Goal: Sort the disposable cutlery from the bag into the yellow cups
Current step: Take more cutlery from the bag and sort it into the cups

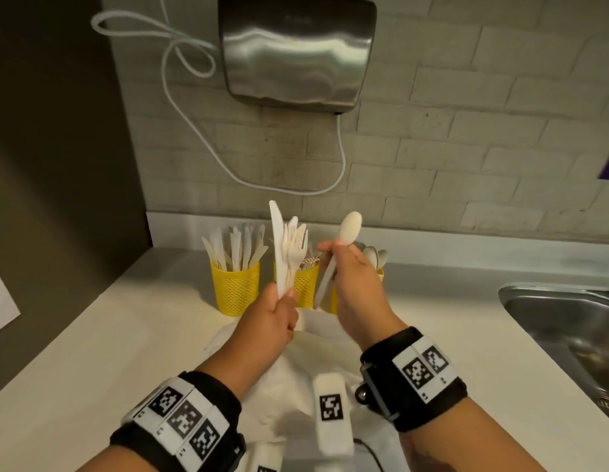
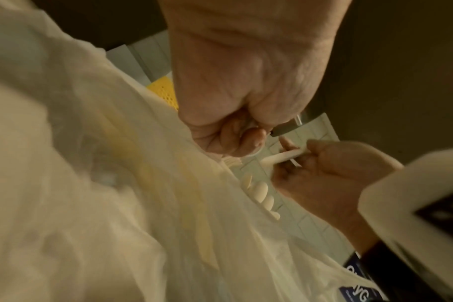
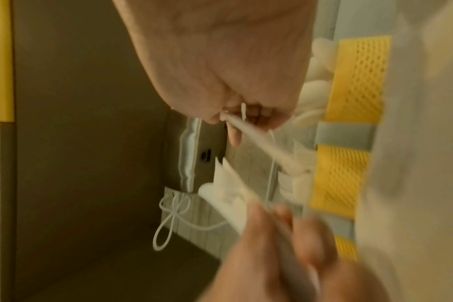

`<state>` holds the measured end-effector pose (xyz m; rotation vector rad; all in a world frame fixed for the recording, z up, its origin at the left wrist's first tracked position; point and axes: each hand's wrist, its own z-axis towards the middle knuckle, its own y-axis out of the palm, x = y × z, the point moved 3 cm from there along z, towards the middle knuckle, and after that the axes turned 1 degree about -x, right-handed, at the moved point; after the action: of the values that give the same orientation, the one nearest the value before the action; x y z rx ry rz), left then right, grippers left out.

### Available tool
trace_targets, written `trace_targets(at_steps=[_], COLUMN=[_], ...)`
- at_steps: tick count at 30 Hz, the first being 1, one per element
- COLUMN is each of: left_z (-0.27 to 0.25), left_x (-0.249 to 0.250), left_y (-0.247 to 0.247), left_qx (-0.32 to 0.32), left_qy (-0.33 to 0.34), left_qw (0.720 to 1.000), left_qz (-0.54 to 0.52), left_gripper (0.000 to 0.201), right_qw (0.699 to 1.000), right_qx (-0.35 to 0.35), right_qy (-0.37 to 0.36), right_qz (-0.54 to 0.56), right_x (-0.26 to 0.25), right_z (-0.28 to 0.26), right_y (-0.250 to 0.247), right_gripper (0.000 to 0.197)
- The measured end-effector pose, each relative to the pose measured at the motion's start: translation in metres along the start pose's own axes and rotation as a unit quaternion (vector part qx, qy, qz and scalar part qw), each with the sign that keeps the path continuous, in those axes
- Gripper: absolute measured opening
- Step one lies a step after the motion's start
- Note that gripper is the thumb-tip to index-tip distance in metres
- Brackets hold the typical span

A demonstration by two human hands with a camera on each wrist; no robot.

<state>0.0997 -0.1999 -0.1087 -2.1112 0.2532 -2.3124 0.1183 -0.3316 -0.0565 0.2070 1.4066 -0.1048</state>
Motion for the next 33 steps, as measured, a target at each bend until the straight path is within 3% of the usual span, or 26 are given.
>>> trace_targets(at_steps=[3,6,9,10,13,14,17,22,24,29,31,33], left_z=[-0.002,-0.001,-0.001,-0.001,0.001,0.001,0.001,0.007,0.009,0.010,0.010,0.010], left_x=[0.001,0.000,0.001,0.002,0.004,0.004,0.006,-0.003,-0.008,-0.010,-0.007,-0.005], left_y=[-0.009,-0.013,-0.011,-0.010,-0.007,-0.007,-0.009,-0.019,-0.022,-0.022,-0.020,-0.017], left_qx=[0.021,0.029,0.017,0.012,0.002,-0.001,0.002,0.048,0.064,0.065,0.053,0.040], left_qy=[0.011,0.012,0.002,0.002,0.004,0.005,0.010,0.004,-0.004,-0.012,-0.018,-0.023], left_qw=[1.000,1.000,1.000,1.000,0.999,0.999,0.997,0.994,0.992,0.988,0.984,0.980], left_qz=[0.009,-0.003,-0.020,-0.028,-0.048,-0.054,-0.075,-0.094,-0.104,-0.143,-0.172,-0.196], left_gripper=[0.024,0.020,0.016,0.016,0.017,0.017,0.018,0.017,0.017,0.018,0.019,0.020], right_qw=[0.986,0.946,0.918,0.914,0.896,0.886,0.837,0.845,0.808,0.730,0.734,0.778], right_qx=[0.057,0.132,0.186,0.191,0.148,0.124,0.103,0.116,0.112,0.066,0.068,0.066], right_qy=[-0.087,-0.148,-0.177,-0.182,-0.199,-0.204,-0.217,-0.213,-0.234,-0.227,-0.178,-0.179], right_qz=[-0.127,-0.258,-0.304,-0.309,-0.368,-0.399,-0.491,-0.477,-0.528,-0.642,-0.652,-0.599], right_x=[-0.019,-0.029,-0.024,-0.020,-0.004,0.002,0.016,0.030,0.036,0.035,0.021,0.001], right_z=[0.021,0.044,0.052,0.051,0.048,0.048,0.051,0.058,0.060,0.057,0.050,0.040], right_y=[-0.030,-0.059,-0.073,-0.074,-0.068,-0.066,-0.068,-0.076,-0.076,-0.065,-0.056,-0.041], right_gripper=[0.033,0.028,0.013,0.021,0.074,0.083,0.073,0.052,0.044,0.055,0.063,0.064])
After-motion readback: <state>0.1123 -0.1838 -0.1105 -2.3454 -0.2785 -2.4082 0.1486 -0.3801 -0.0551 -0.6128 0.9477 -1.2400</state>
